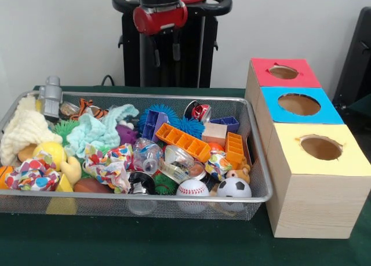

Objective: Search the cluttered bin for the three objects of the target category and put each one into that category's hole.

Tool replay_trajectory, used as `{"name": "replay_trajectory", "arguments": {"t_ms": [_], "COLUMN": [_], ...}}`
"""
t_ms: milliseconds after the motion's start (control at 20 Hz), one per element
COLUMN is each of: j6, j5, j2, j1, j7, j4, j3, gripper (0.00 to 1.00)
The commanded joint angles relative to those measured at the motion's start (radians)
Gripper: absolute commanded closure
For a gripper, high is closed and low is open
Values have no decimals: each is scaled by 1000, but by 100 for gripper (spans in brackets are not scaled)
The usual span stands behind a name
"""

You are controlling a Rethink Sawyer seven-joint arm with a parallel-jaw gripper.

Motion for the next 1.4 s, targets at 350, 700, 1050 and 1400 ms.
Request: {"name": "replay_trajectory", "arguments": {"t_ms": [350, 700, 1050, 1400], "j6": [571, 546, 256, -15], "j5": [62, -120, -108, -42], "j2": [-49, -114, -160, -57], "j1": [131, 161, 81, 5], "j7": [-15, -105, -72, 111], "j4": [-145, -191, -93, -16], "j3": [-59, 21, 117, 122], "gripper": [0, 0, 0, 0]}}
